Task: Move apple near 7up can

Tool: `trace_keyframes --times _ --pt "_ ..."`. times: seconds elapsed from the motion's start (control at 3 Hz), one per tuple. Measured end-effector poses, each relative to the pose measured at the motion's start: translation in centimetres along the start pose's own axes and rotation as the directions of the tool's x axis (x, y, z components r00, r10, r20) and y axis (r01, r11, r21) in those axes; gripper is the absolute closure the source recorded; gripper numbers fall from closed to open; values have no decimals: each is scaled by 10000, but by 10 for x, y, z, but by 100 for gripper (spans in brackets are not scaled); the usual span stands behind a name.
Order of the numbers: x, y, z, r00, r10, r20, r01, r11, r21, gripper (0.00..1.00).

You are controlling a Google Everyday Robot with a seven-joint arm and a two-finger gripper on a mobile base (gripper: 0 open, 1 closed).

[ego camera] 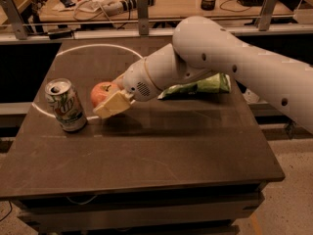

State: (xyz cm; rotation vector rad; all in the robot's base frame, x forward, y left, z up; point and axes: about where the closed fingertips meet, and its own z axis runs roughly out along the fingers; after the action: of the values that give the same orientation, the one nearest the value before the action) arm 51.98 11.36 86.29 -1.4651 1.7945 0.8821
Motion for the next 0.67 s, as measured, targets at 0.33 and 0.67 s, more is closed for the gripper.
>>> trace_keyframes --times 0.33,0.67 --pt "1 14 13 10000 8 21 -7 9994 -360 100" --pt "8 22 28 9994 -308 -148 300 9982 -526 100"
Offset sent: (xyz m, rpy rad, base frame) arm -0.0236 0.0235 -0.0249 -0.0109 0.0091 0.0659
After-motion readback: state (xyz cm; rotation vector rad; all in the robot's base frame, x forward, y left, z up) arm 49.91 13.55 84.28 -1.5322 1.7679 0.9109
